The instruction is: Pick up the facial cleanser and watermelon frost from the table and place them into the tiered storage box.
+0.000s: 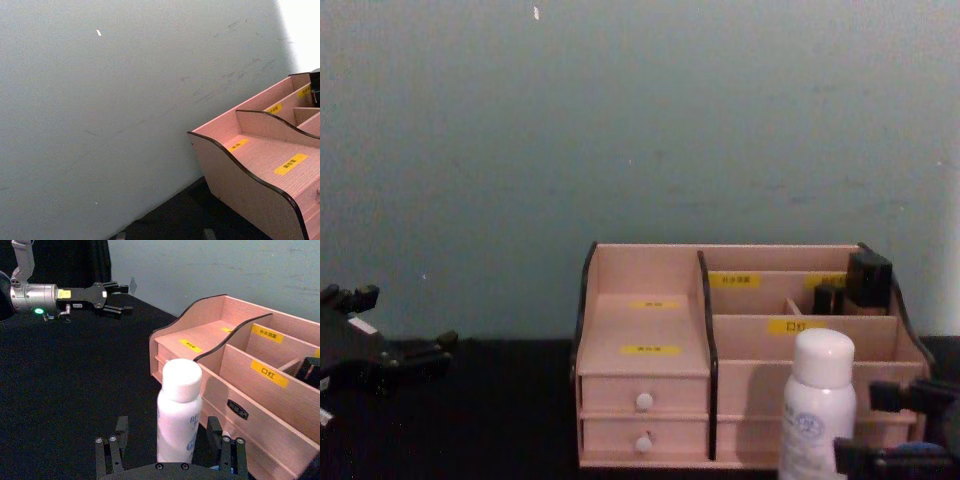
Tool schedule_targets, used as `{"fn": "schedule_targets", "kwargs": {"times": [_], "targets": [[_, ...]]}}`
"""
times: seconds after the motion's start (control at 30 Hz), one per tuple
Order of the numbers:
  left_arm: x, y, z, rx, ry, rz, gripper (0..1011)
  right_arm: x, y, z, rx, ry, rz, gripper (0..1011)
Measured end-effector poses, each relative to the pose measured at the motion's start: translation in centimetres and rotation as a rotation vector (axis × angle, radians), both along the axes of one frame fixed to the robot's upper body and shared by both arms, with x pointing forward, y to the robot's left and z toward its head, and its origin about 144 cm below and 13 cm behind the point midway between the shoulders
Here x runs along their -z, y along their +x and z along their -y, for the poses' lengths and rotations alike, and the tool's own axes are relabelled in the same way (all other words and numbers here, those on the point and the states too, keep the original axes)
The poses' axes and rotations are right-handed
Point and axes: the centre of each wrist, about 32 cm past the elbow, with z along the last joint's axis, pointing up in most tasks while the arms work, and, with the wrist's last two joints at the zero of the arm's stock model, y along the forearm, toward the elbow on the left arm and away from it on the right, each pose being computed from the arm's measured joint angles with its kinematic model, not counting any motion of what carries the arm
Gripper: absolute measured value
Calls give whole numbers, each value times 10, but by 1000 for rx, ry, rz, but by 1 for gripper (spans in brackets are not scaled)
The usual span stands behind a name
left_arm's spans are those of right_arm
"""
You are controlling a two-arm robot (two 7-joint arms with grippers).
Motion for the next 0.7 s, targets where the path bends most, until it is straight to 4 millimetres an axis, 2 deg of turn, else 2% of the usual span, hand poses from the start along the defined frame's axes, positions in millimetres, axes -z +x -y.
{"fn": "schedule_targets", "kwargs": {"times": [0.33,0.7], "targets": [[0,0,0,0,0,0,1001,10,18,-14,7,26,-17,1000],[0,0,0,0,0,0,1001,15,27,-21,13,39,-33,1000]]}}
